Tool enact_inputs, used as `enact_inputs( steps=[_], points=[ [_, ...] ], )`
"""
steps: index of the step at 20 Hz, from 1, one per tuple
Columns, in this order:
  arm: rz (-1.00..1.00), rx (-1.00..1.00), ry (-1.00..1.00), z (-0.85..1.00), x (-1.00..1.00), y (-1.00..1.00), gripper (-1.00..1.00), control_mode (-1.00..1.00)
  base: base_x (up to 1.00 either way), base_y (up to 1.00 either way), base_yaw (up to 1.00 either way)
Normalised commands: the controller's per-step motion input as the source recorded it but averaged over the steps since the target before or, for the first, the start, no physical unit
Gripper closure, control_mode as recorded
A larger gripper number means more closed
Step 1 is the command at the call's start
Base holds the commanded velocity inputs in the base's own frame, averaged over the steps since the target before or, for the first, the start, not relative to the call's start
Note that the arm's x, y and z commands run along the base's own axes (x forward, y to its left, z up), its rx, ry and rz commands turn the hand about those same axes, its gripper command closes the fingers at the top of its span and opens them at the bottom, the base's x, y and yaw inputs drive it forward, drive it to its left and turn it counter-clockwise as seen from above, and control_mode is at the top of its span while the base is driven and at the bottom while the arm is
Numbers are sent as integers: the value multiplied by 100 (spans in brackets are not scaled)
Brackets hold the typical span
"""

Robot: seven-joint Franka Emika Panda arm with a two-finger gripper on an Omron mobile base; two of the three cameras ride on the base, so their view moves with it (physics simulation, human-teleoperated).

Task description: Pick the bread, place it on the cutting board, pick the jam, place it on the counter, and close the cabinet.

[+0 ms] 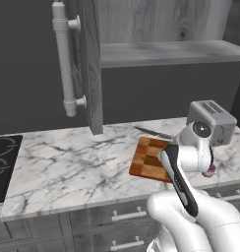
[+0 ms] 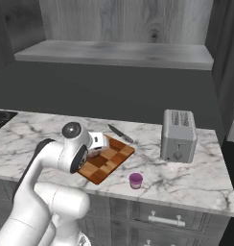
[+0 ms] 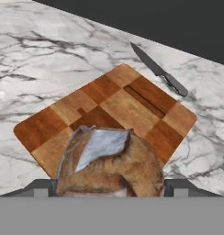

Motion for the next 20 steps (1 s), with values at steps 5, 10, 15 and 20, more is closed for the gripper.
enact_inputs(
  steps=[5,10,15,20],
  points=[
    [0,0,0,-29,19,5,100,-100,0,0,0],
    [0,0,0,-31,20,3,100,-100,0,0,0],
    [0,0,0,-33,18,1,100,-100,0,0,0],
    [0,0,0,-33,19,0,100,-100,0,0,0]
  ],
)
